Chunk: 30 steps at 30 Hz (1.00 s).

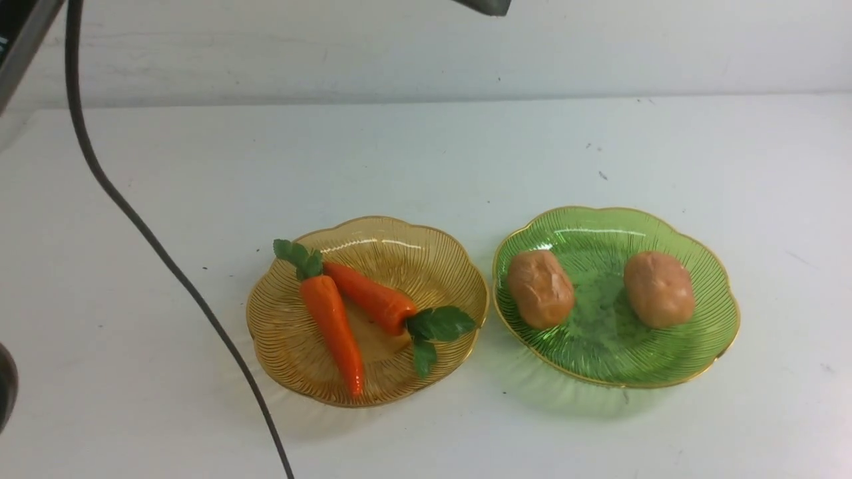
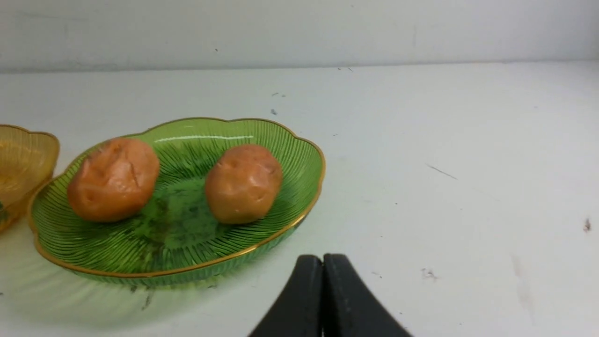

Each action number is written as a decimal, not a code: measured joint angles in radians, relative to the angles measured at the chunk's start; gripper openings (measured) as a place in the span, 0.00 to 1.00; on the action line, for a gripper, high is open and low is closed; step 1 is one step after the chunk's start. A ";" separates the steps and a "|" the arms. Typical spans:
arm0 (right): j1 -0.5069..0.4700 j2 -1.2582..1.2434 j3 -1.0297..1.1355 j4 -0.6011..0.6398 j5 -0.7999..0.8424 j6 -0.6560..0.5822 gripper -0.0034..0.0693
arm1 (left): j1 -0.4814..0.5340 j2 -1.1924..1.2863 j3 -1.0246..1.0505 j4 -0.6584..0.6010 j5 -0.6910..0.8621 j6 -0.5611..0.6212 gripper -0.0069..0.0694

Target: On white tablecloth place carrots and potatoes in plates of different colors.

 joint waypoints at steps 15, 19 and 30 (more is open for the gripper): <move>-0.058 0.000 0.002 -0.006 0.022 0.000 0.03 | 0.128 -0.760 0.849 0.205 -0.039 -0.093 0.09; -0.058 0.000 0.002 -0.006 0.023 0.000 0.03 | 0.128 -0.915 1.082 0.144 -0.168 -0.146 0.09; -0.058 0.000 0.002 -0.007 0.023 0.000 0.03 | 0.128 -1.101 1.391 0.070 -0.577 -0.192 0.09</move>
